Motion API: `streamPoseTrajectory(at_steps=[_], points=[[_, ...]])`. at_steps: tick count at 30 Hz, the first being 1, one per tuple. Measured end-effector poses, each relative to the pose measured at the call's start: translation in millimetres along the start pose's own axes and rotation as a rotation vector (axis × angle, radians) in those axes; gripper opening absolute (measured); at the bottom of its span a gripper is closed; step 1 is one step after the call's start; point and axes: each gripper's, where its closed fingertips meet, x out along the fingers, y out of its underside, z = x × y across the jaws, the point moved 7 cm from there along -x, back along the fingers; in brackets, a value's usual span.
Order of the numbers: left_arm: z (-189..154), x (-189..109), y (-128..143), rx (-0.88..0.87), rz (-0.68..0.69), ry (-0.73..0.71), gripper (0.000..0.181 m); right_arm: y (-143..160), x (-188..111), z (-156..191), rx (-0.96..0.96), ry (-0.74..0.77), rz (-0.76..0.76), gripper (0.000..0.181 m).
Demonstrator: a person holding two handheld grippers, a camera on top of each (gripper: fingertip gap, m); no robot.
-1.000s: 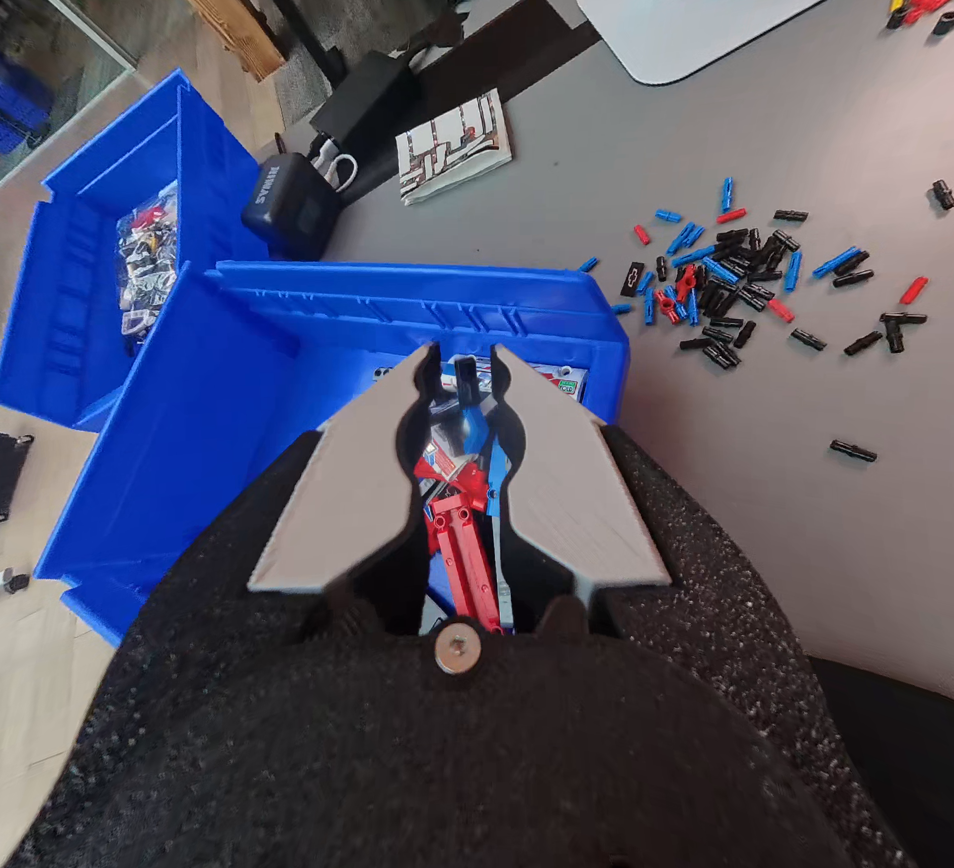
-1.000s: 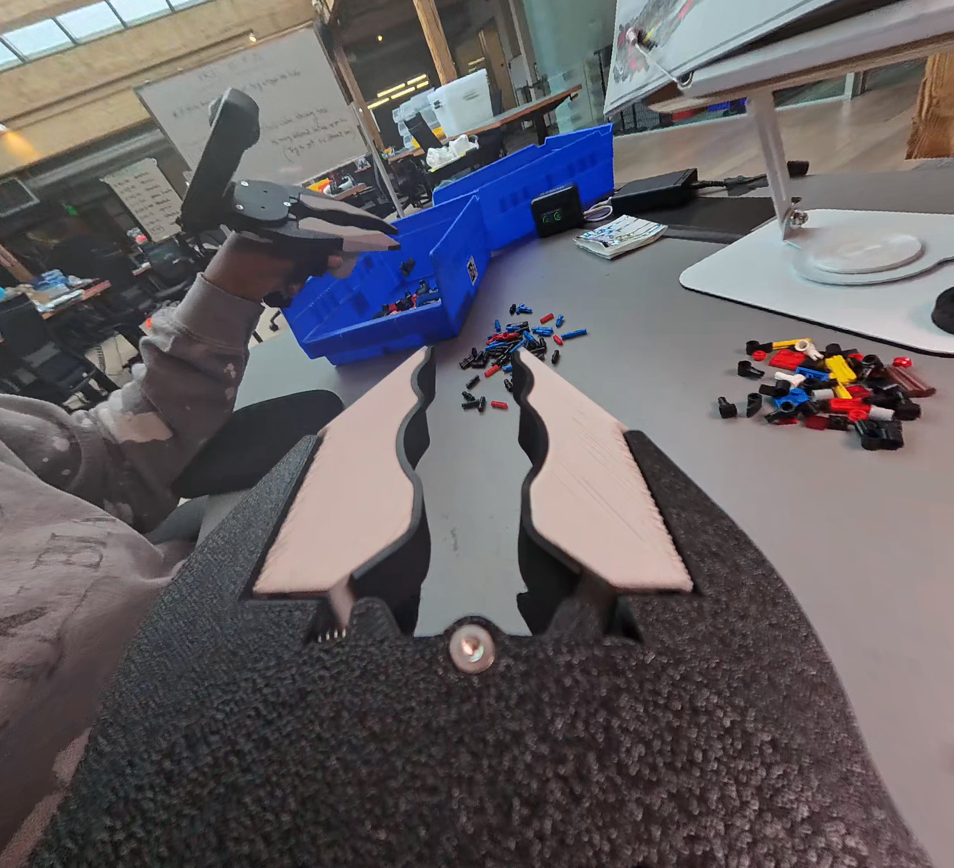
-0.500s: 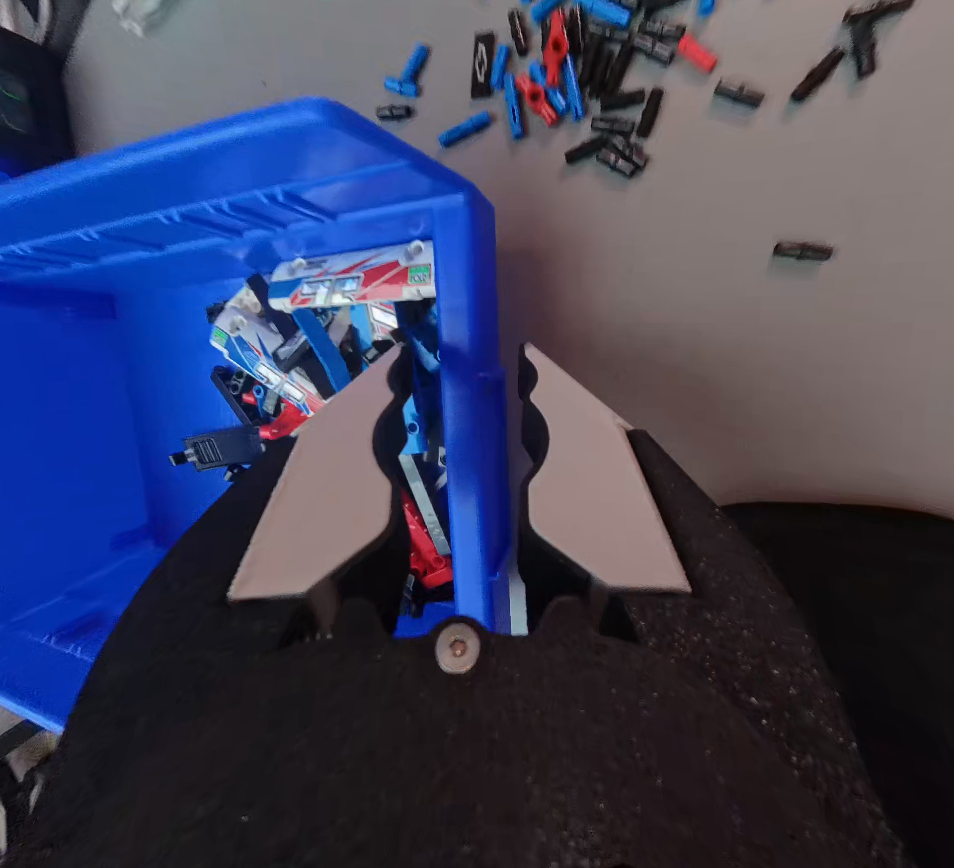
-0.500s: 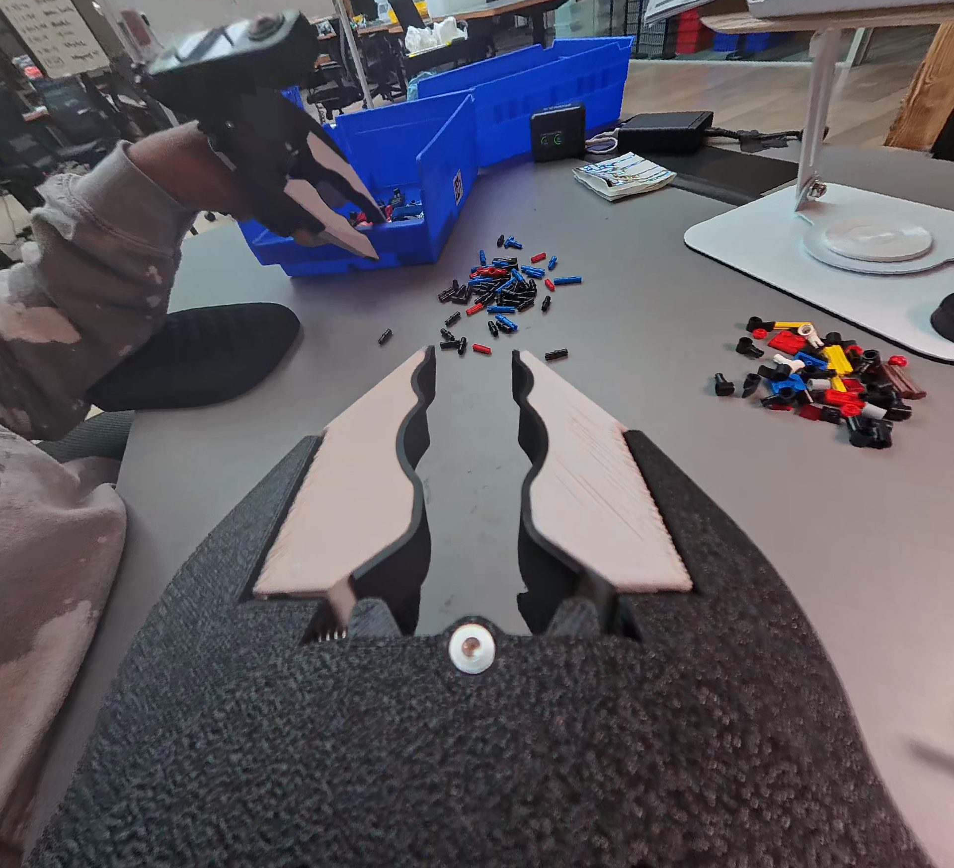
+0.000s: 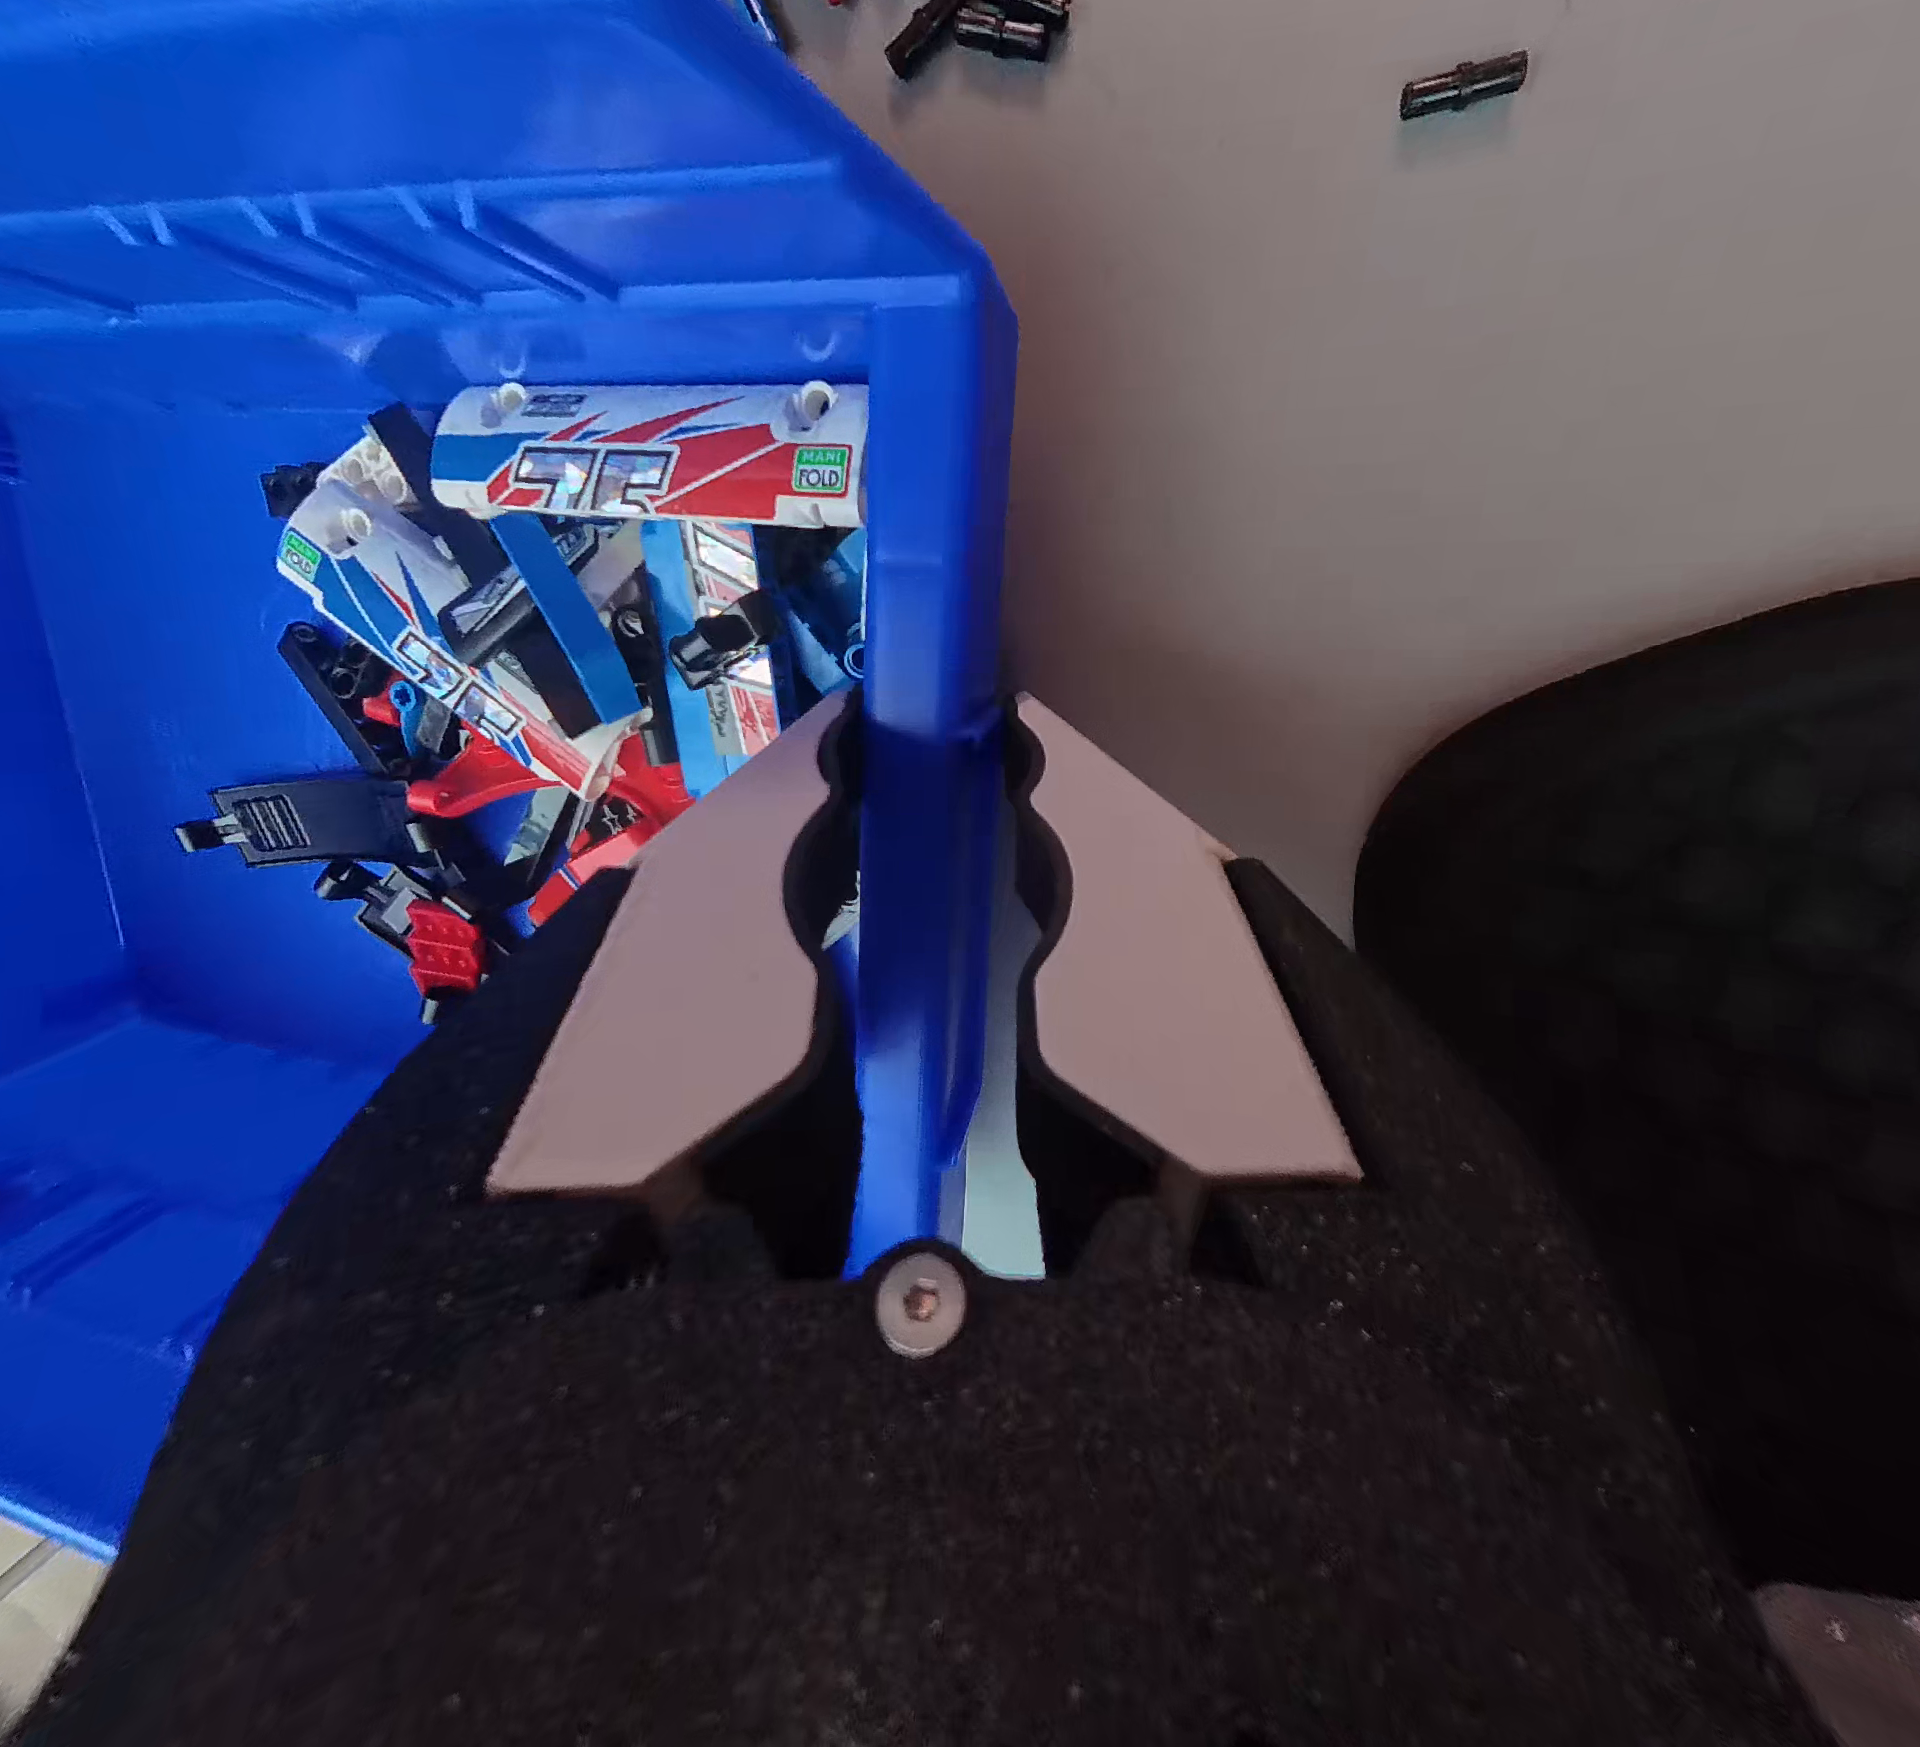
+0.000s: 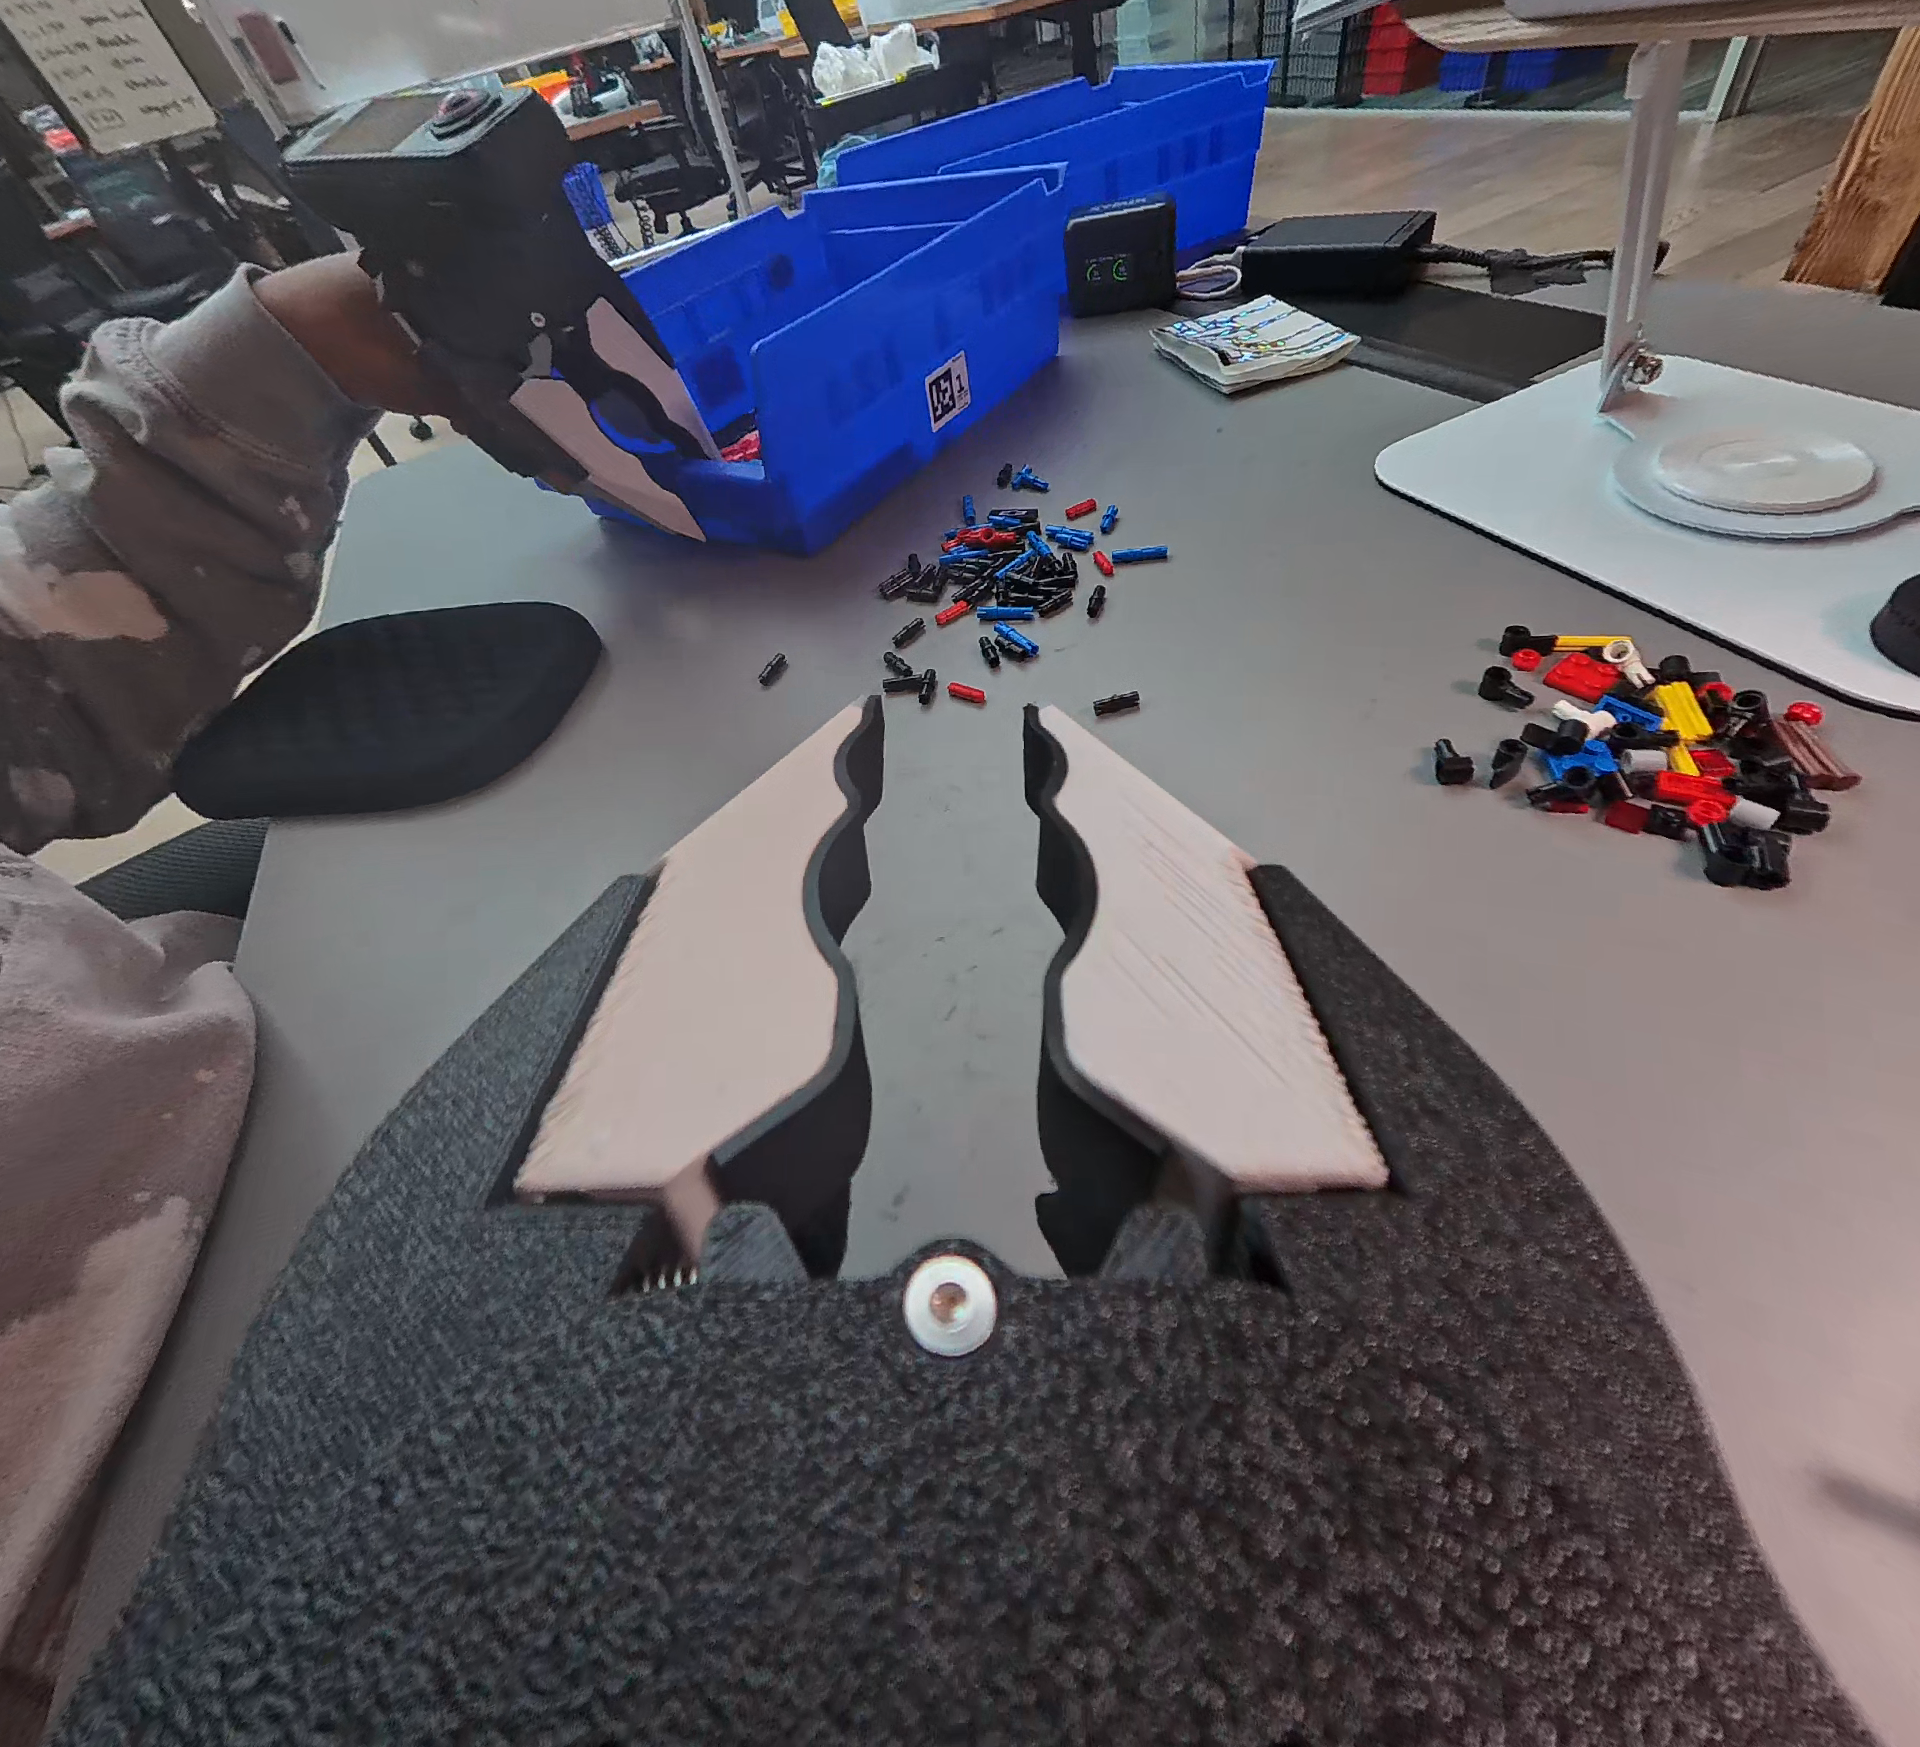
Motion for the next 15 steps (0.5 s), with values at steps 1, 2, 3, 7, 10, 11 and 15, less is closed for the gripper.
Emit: streamPoseTrajectory(at_steps=[1, 2, 3, 7, 10, 11, 15], points=[[0.0, 0.0, -0.1, -0.001, 0.001, 0.002, 0.024, 0.0, 0.0, 0.3, -0.004, 0.001, 0.001, 0.027], [0.2, 0.1, -0.1, -0.005, 0.001, 0.004, 0.025, -0.3, -0.2, 0.5, -0.007, 0.002, 0.001, 0.026], [0.2, 0.1, 0.0, -0.011, 0.000, 0.006, 0.024, -0.7, -0.6, 0.6, -0.008, 0.003, -0.001, 0.026], [0.5, 0.1, 1.1, -0.037, -0.013, 0.009, 0.024, -5.6, -5.7, -0.5, -0.020, 0.014, -0.015, 0.026], [1.8, 0.6, 1.6, -0.037, -0.021, -0.006, 0.024, -16.6, -18.8, -5.7, -0.042, 0.061, -0.052, 0.026], [3.0, 1.0, 1.9, -0.038, -0.026, -0.016, 0.025, -21.1, -24.7, -8.0, -0.040, 0.078, -0.072, 0.027], [3.0, -5.8, 0.4, -0.065, -0.074, -0.084, 0.028, -34.9, -53.8, -16.1, -0.035, 0.159, -0.145, 0.033]])
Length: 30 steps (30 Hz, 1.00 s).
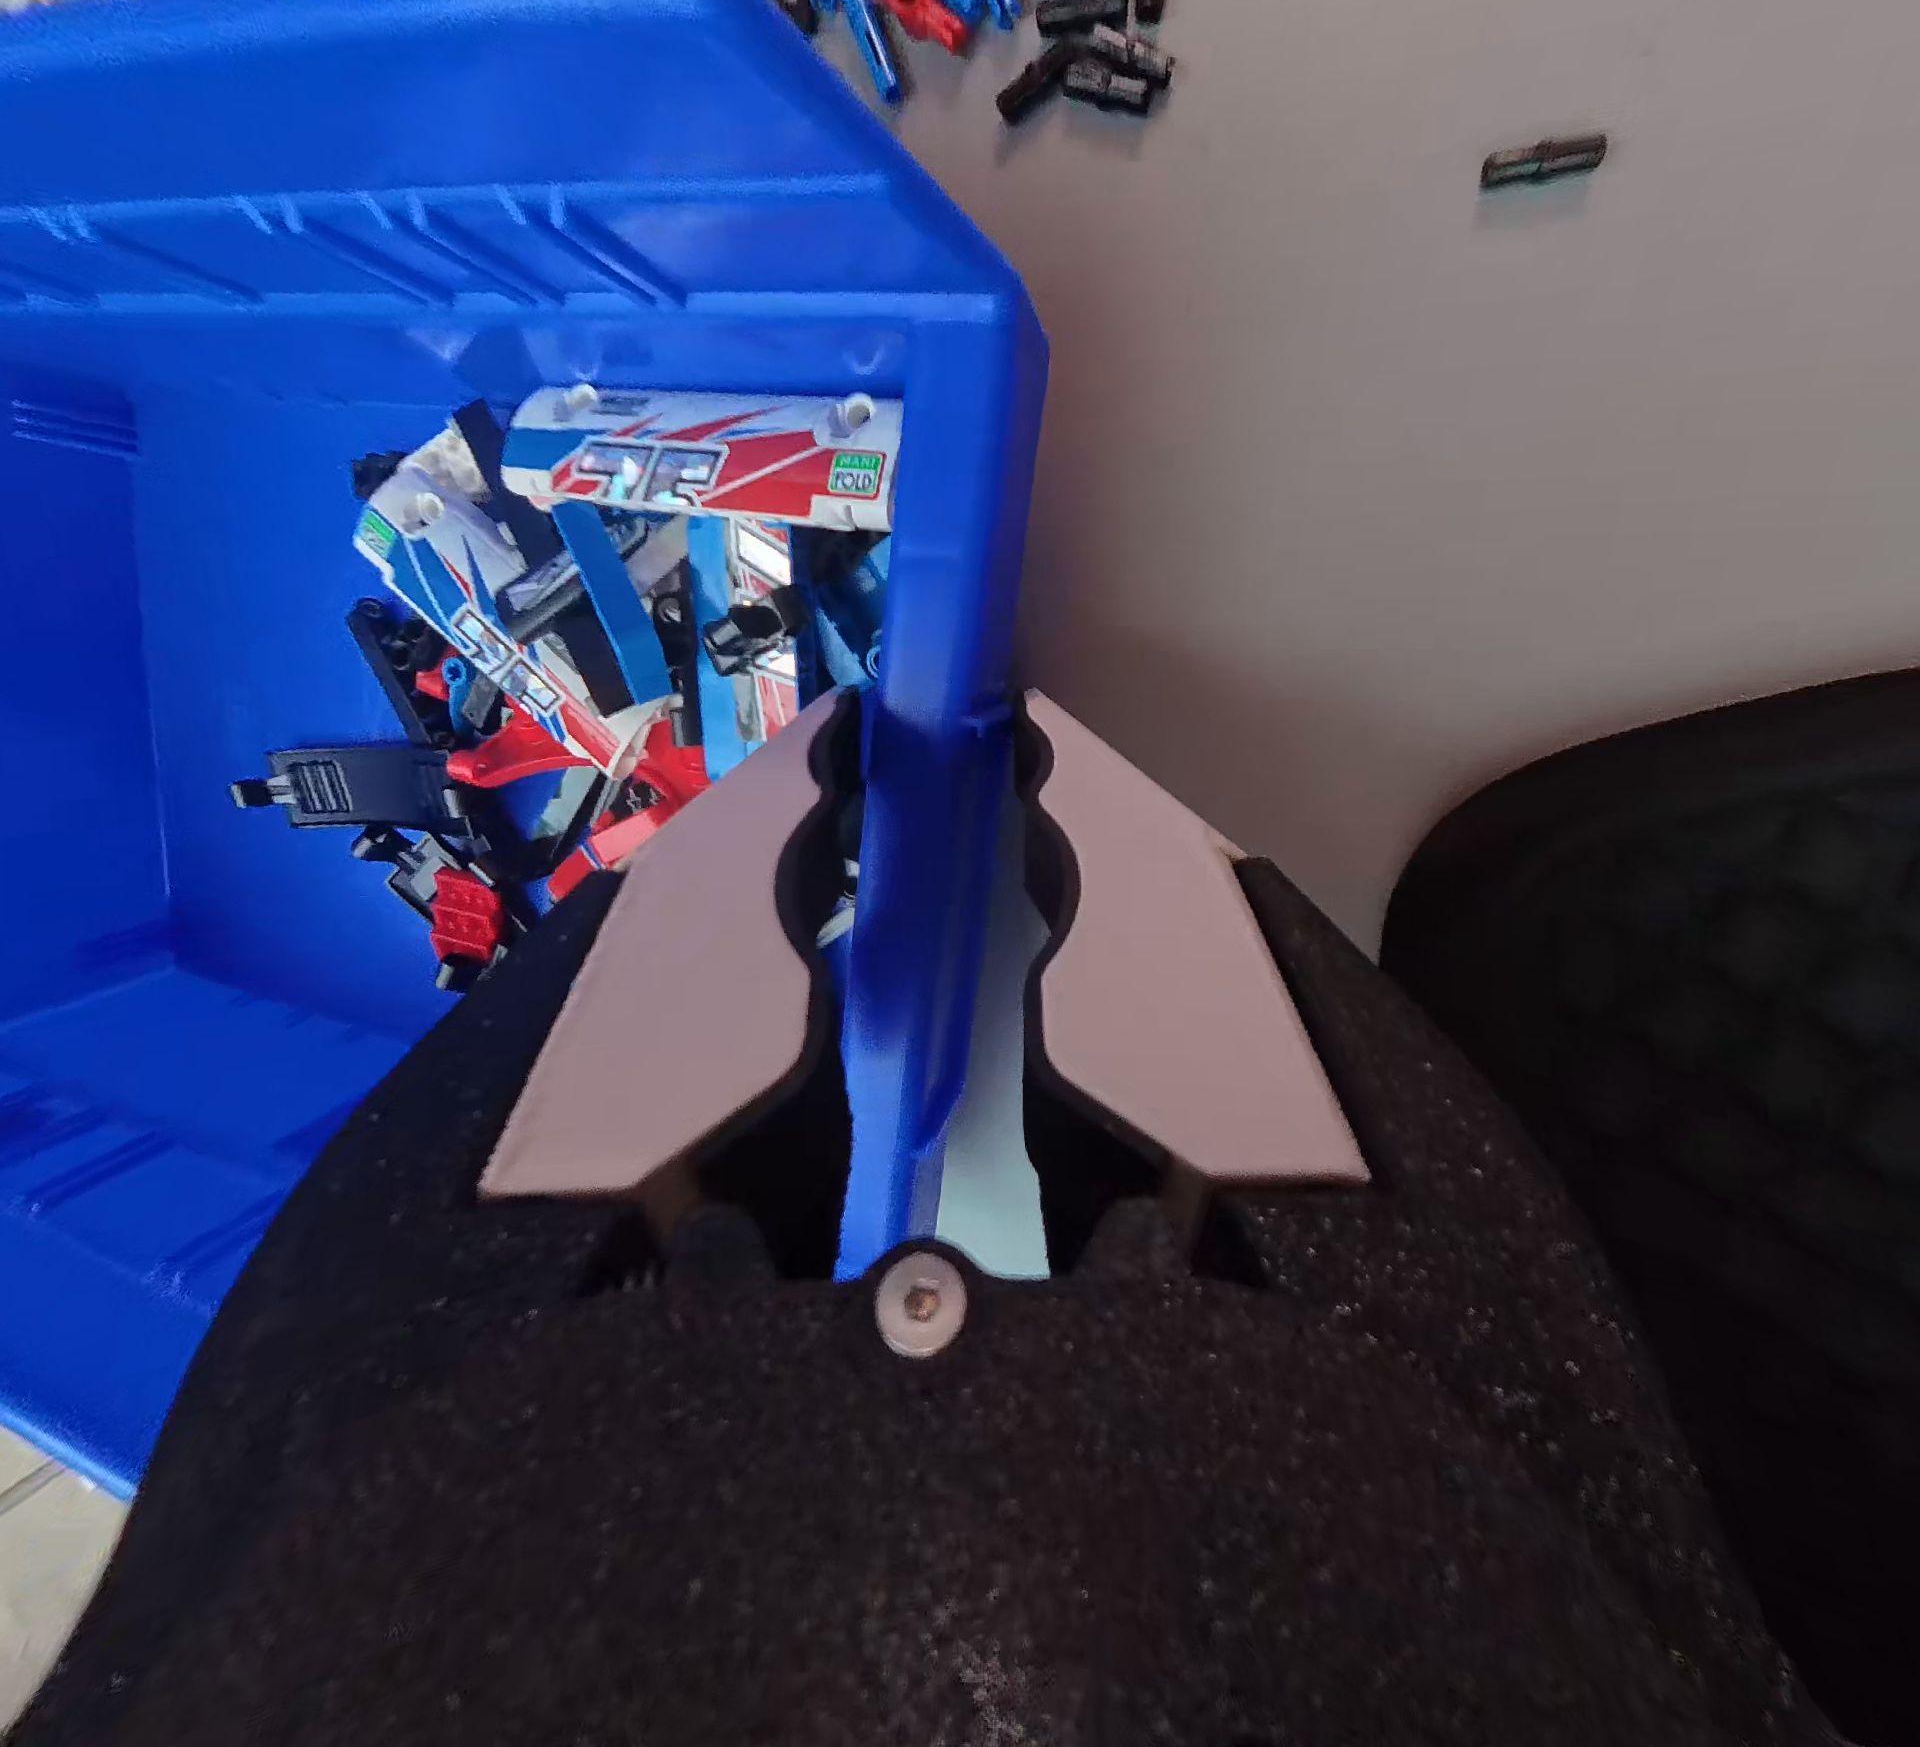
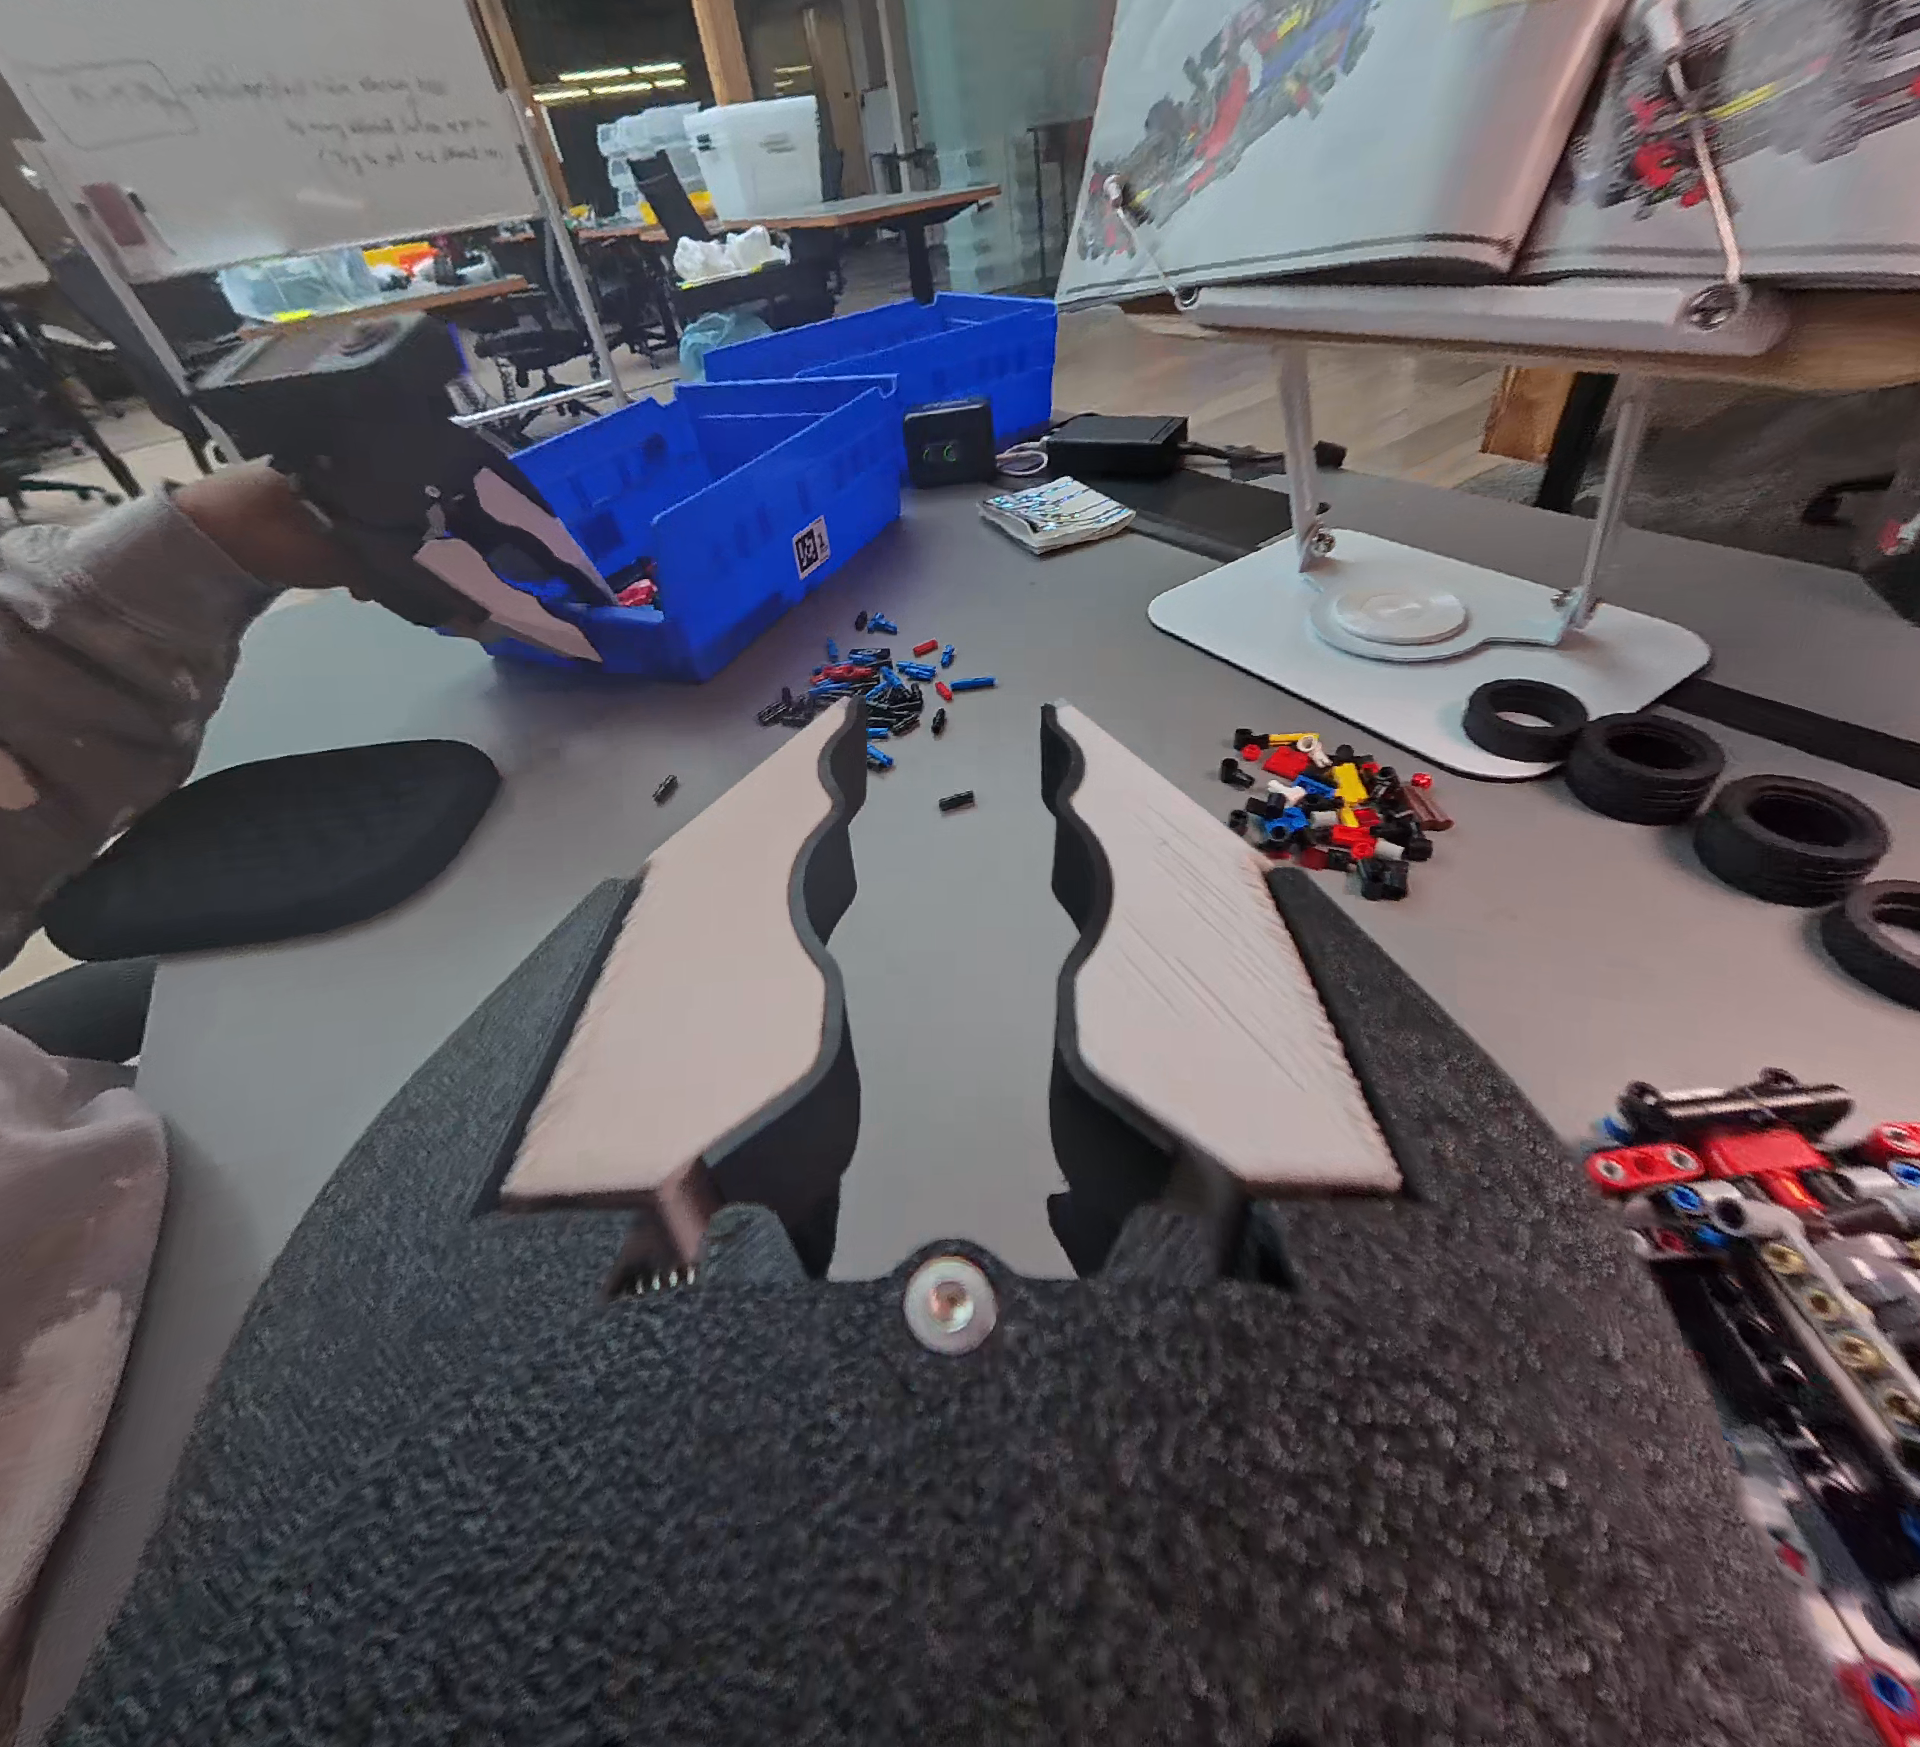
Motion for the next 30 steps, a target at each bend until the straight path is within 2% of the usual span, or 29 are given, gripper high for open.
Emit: streamPoseTrajectory(at_steps=[2, 5, 8, 11, 13, 15, 17, 19, 21, 24, 27, 30], points=[[-4.1, -19.0, -13.7, -0.028, -0.156, -0.020, 0.028, -3.5, -16.9, -5.6, -0.037, 0.057, 0.008, 0.036], [-9.7, -55.8, -41.8, -0.085, -0.504, -0.027, 0.037, -3.4, -45.9, -19.8, -0.127, 0.193, 0.073, 0.040], [-21.3, -83.0, -68.4, -0.158, -0.875, 0.109, 0.053, 0.6, -79.7, -48.2, -0.229, 0.370, 0.234, 0.055], [-28.5, -86.2, -86.0, -0.246, -1.053, 0.280, 0.060, 11.5, -111.1, -85.6, -0.262, 0.498, 0.448, 0.075], [-32.9, -79.2, -96.2, -0.277, -1.108, 0.337, 0.062, 21.8, -128.1, -111.0, -0.269, 0.542, 0.577, 0.090], [-36.8, -67.1, -103.2, -0.287, -1.130, 0.333, 0.062, 37.5, -138.9, -132.5, -0.249, 0.504, 0.727, 0.105], [-42.6, -54.7, -107.5, -0.288, -1.116, 0.353, 0.062, 53.6, -145.0, -148.6, -0.239, 0.437, 0.878, 0.110], [-48.9, -43.3, -109.1, -0.289, -1.072, 0.386, 0.062, 64.6, -143.8, -158.2, -0.246, 0.373, 0.979, 0.105], [-54.0, -35.4, -108.4, -0.279, -1.045, 0.387, 0.062, 66.5, -142.4, -167.9, -0.331, 0.353, 1.047, 0.084], [-58.1, -30.4, -107.0, -0.269, -1.014, 0.382, 0.062, 61.0, -145.2, -174.4, -0.346, 0.264, 1.123, 0.082], [-58.6, -29.8, -106.5, -0.265, -1.007, 0.381, 0.061, 59.9, -150.9, -184.8, -0.457, 0.164, 1.182, 0.082], [-58.4, -28.3, -106.0, -0.272, -1.001, 0.396, 0.061, 58.3, -150.9, -190.7, -0.495, 0.137, 1.230, 0.082]])
